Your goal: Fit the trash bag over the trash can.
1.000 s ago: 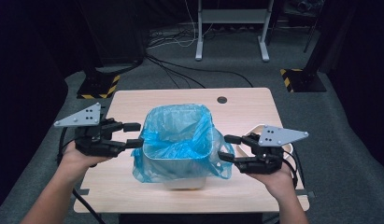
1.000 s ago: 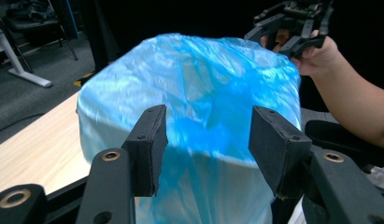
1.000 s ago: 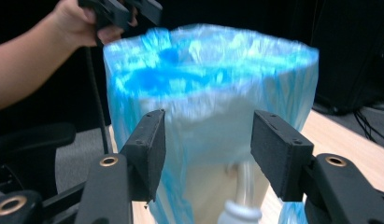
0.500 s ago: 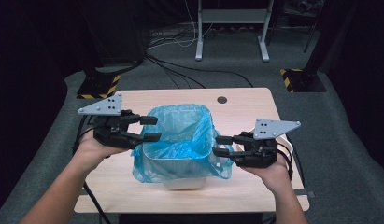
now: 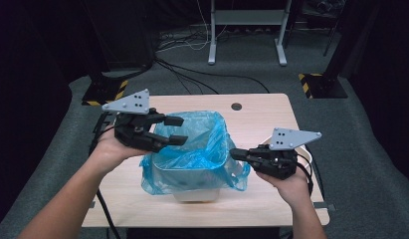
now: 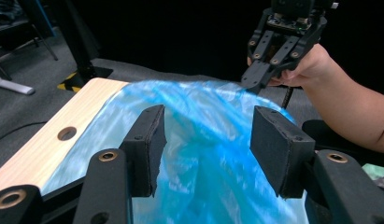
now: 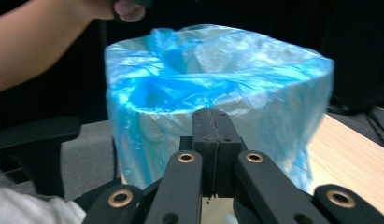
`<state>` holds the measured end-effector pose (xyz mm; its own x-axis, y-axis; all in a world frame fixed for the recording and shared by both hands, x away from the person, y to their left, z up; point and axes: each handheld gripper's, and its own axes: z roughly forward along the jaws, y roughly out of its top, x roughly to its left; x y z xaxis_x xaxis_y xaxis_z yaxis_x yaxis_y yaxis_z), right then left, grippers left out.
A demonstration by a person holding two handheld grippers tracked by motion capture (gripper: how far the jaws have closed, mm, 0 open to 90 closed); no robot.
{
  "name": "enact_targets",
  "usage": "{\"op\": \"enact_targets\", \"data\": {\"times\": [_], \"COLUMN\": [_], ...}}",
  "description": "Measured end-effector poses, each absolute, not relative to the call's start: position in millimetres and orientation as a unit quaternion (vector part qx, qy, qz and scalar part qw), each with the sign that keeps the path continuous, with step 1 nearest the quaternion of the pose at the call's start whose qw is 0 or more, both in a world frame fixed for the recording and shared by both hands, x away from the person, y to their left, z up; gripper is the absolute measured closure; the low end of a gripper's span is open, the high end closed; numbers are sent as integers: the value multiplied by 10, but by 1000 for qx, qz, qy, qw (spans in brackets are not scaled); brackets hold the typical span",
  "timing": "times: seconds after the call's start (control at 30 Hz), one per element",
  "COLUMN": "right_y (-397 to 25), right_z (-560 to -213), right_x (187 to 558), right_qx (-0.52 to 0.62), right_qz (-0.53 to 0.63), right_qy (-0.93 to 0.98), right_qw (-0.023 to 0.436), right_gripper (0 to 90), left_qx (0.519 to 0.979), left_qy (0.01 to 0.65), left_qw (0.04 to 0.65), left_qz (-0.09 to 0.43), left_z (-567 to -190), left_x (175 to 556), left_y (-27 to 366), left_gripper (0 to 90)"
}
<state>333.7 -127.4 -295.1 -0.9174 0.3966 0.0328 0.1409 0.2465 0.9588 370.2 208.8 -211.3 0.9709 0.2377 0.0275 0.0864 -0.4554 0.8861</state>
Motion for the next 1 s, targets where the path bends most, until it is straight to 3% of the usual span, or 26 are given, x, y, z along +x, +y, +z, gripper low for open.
{"op": "enact_targets", "data": {"times": [0.13, 0.6, 1.0], "right_y": [-1279, -1390, -1423], "right_z": [-2991, -2993, -3009], "right_x": [3356, 3306, 3311], "right_qx": [191, 190, 196], "right_qz": [569, 585, 585], "right_qy": [788, 778, 777], "right_qw": [134, 125, 124], "right_gripper": [900, 900, 900], "left_qx": [859, 881, 923], "left_qy": [80, 71, 42], "left_qw": [501, 464, 375], "left_qz": [64, 51, 69], "left_z": [-2088, -2252, -2446], "left_x": [3765, 3980, 4007], "left_y": [1878, 1526, 1250], "left_gripper": [437, 396, 440]}}
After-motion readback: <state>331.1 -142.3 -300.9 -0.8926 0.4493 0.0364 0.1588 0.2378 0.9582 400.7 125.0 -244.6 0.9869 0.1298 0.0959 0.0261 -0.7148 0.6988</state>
